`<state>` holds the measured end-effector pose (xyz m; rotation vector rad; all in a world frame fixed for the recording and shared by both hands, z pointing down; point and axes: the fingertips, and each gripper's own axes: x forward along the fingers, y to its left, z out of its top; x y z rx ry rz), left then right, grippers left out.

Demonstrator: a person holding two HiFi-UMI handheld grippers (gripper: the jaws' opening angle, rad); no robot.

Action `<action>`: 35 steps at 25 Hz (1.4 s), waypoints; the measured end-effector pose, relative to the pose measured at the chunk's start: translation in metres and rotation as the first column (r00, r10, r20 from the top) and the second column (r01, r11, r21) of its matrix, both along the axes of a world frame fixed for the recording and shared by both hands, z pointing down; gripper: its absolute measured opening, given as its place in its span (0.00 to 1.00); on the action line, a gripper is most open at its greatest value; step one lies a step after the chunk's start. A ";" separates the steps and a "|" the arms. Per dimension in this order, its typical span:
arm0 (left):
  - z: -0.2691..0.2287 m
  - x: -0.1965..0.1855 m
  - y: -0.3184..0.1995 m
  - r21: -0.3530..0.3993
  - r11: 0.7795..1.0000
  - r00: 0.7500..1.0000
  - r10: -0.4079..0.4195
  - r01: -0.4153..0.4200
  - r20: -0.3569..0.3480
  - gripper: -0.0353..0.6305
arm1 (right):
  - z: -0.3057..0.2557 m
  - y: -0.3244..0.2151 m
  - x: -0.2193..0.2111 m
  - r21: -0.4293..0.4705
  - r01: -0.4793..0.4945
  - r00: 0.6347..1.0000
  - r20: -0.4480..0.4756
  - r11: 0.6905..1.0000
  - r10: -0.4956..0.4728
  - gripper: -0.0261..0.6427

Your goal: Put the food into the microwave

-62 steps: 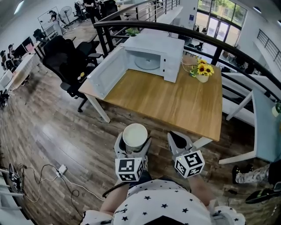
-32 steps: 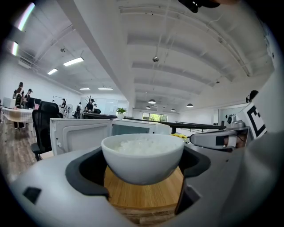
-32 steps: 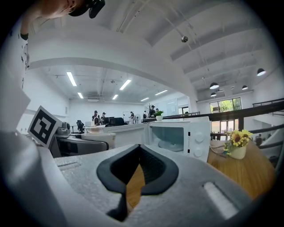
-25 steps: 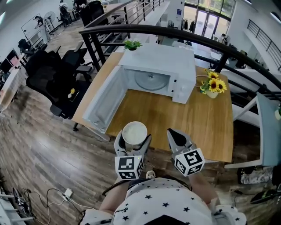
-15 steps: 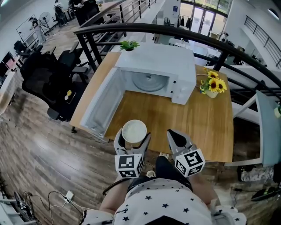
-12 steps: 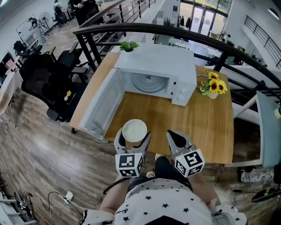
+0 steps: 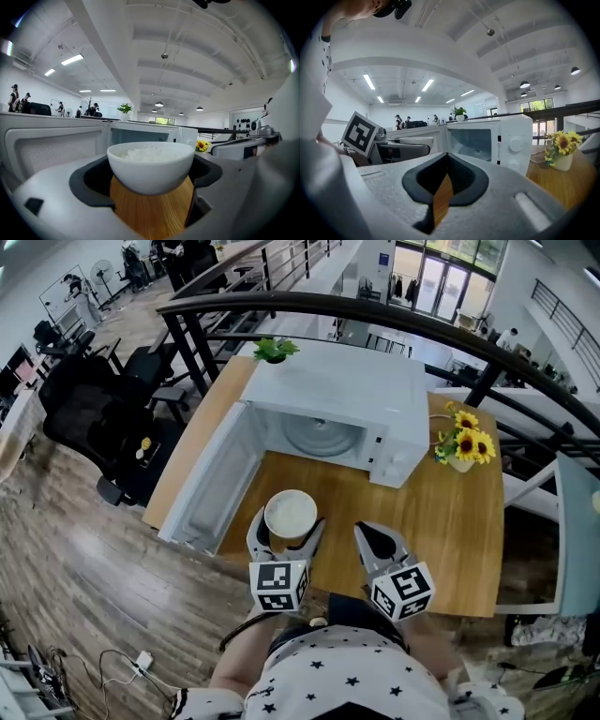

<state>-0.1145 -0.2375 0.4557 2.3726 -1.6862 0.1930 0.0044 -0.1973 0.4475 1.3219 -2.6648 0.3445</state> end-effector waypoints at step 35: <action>0.069 0.029 -0.191 -0.075 0.997 0.997 0.004 0.002 0.073 0.77 | 0.060 -0.100 0.000 -0.131 0.055 0.998 0.002 0.990 -0.056 0.05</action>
